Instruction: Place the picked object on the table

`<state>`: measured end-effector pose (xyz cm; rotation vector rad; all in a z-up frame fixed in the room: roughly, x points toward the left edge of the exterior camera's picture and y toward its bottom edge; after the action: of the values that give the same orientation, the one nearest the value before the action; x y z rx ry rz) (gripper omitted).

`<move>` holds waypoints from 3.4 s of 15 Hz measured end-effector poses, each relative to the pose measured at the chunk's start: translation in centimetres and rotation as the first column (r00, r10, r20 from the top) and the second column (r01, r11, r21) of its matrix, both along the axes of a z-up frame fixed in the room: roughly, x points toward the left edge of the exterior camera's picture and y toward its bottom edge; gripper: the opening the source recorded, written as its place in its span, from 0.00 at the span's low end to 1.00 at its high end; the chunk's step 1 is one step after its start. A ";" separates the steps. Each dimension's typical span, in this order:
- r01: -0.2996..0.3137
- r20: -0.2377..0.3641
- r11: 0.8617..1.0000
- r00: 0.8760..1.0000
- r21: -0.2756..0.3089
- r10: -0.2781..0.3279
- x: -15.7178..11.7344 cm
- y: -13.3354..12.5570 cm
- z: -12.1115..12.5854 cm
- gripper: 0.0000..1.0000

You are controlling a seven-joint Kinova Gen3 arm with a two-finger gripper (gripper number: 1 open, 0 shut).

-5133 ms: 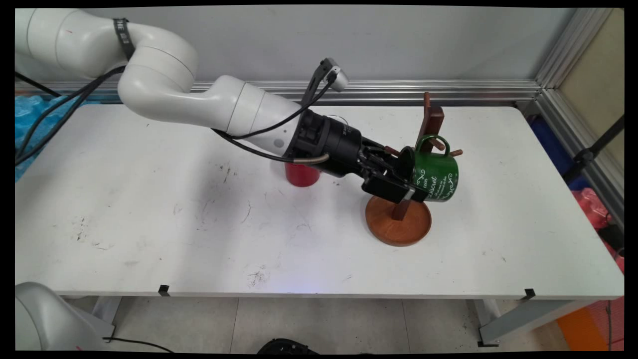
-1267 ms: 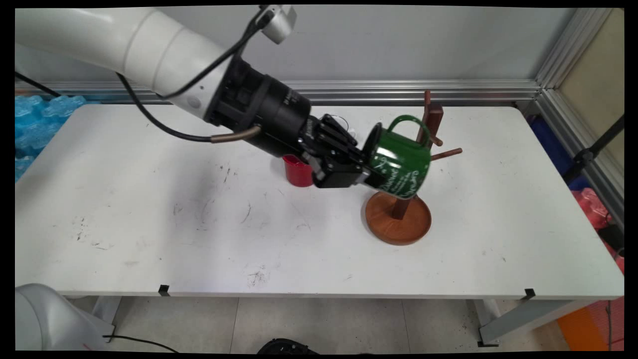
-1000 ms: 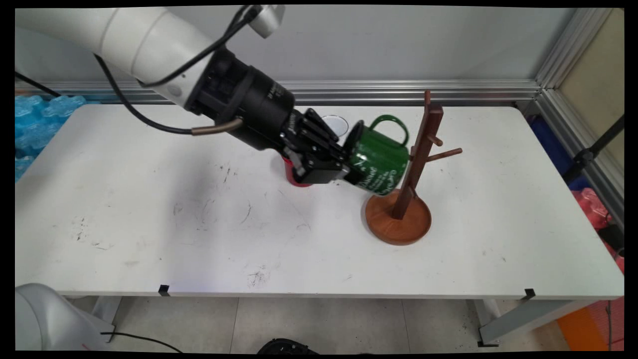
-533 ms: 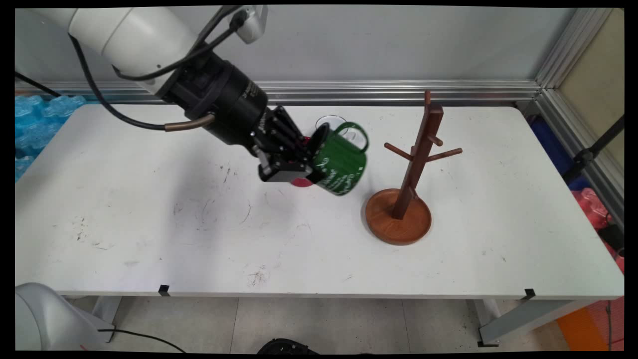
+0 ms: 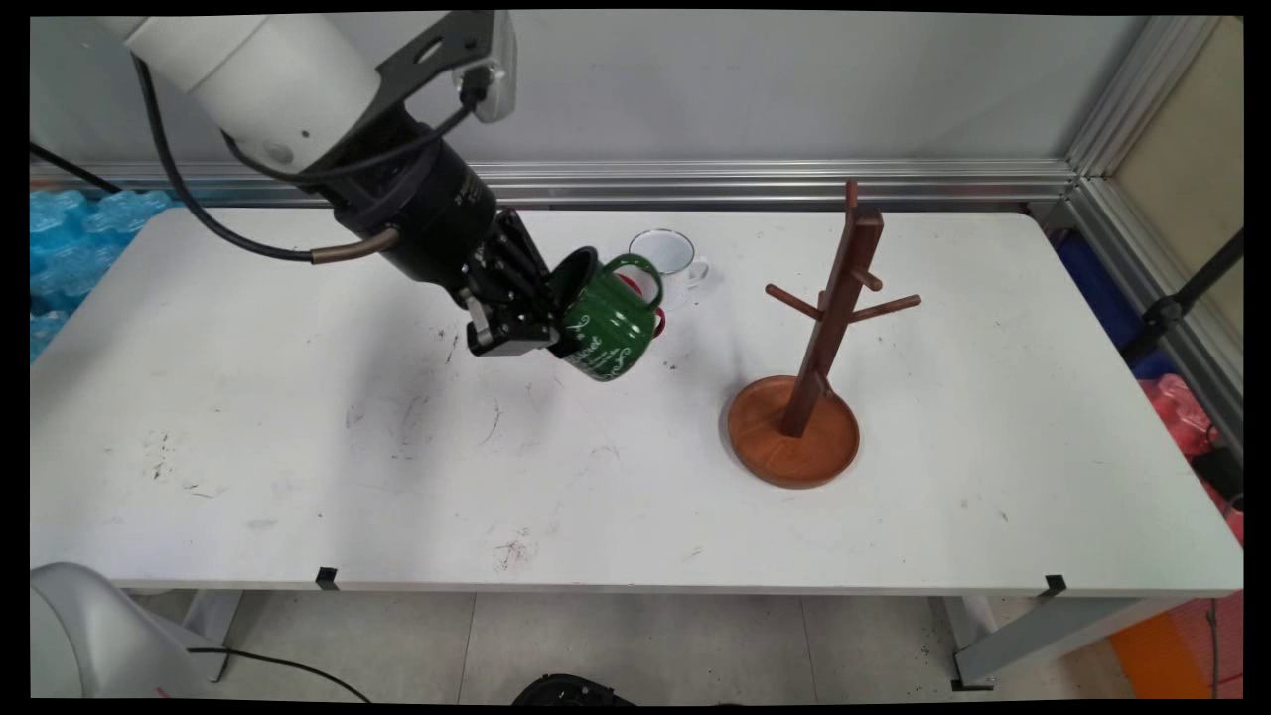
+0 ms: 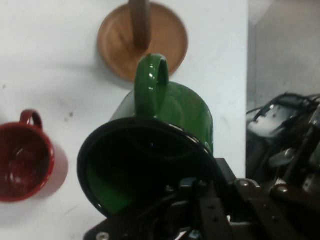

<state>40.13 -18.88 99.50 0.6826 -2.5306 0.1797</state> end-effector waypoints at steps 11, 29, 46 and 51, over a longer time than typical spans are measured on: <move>-0.011 0.253 0.999 0.967 0.034 0.002 -2.0 -1.0 -3.4 0.00; -0.002 0.529 0.998 0.848 0.060 -0.030 -7.9 -1.2 -12.8 0.00; -0.008 0.594 0.997 0.803 0.080 -0.041 -11.4 -1.2 -16.3 0.00; -0.016 0.605 0.996 0.796 0.088 -0.041 -12.1 -1.3 -16.9 1.00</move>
<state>28.00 -20.19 82.55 0.7282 -3.1781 0.3289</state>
